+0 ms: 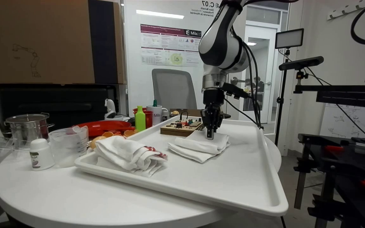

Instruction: Fold the towel twice

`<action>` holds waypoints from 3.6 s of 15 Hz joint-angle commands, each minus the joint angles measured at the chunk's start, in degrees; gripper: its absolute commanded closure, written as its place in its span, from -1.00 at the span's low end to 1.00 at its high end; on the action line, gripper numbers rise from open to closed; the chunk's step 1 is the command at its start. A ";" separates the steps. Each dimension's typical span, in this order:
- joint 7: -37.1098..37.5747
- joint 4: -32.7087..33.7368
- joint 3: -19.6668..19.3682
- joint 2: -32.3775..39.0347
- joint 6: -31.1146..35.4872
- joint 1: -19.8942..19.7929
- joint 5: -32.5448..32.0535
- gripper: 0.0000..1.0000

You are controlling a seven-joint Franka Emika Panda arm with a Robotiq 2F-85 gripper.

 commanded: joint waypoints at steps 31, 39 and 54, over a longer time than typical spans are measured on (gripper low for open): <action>14.91 -6.56 -2.31 -11.99 5.22 18.49 -14.46 0.96; 44.93 -5.17 -15.85 -8.37 8.08 34.20 -48.90 0.96; 55.78 -3.14 -12.27 -6.47 4.57 38.51 -64.23 0.96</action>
